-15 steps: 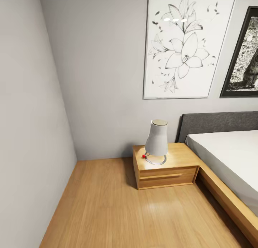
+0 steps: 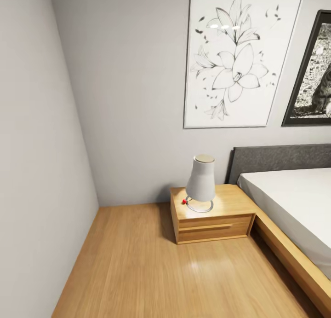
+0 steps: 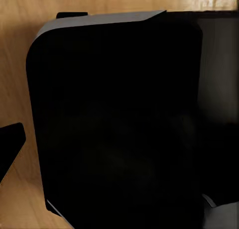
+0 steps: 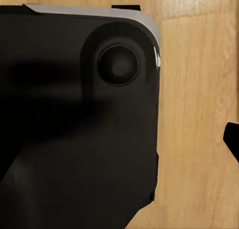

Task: In the bedroom, organize the workspace by keeping the computer under the desk, ensuring the monitor is on the desk, placing the keyboard on the desk next to the monitor, placing the mouse on the desk next to the keyboard, moving the folder from the swivel chair onto the desk next to the mouse, stacking the notebook on top of the folder with the pen on top of the notebook, and positioning the swivel chair next to the desk.

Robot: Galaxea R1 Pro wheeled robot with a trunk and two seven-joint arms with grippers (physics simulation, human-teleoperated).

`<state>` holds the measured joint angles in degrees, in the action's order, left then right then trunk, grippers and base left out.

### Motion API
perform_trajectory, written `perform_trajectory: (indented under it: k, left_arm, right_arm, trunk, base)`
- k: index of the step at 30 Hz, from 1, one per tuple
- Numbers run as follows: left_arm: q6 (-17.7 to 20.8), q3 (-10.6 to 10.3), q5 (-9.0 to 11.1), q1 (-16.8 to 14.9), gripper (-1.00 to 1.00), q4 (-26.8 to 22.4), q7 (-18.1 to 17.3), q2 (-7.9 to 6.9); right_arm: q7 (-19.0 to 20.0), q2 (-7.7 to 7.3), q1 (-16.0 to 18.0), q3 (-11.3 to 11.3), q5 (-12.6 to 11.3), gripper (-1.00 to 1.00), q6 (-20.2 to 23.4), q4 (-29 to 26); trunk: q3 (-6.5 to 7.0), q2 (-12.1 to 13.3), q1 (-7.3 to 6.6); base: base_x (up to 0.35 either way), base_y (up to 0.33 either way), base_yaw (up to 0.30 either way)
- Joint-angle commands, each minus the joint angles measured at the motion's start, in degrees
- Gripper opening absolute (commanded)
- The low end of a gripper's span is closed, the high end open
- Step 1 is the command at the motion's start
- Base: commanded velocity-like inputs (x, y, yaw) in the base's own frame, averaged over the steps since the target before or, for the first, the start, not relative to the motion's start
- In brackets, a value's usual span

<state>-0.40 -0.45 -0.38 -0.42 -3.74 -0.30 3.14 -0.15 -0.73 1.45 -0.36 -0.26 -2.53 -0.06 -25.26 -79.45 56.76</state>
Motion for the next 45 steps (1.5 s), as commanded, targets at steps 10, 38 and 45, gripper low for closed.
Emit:
perform_trajectory:
  k: [10, 38, 45]
  left_arm:
    - [-0.1, 0.2, 0.3, 0.0, 1.0, -0.8, 0.1, -0.04]
    - [-1.1, 0.9, 7.6, -5.4, 1.0, -22.0, 0.2, -0.07]
    - [-12.4, 2.1, 9.9, -5.7, 1.0, -16.7, 0.3, -0.85]
  right_arm:
    - [1.0, 0.29, 0.0, 0.3, 0.0, 1.0, -14.1, 0.3]
    - [3.1, 1.88, 3.2, -3.2, -18.5, 1.0, -20.6, -22.2]
    - [3.1, 1.9, 4.0, -3.5, -21.7, 1.0, -28.8, -13.8]
  trunk:
    - [1.58, 4.0, -2.21]
    - [6.32, 15.2, -8.36]
    - [7.58, 18.0, -9.89]
  base:
    - [0.0, 0.0, -0.209]
    - [0.0, 0.0, -0.275]
    - [0.0, 0.0, -0.281]
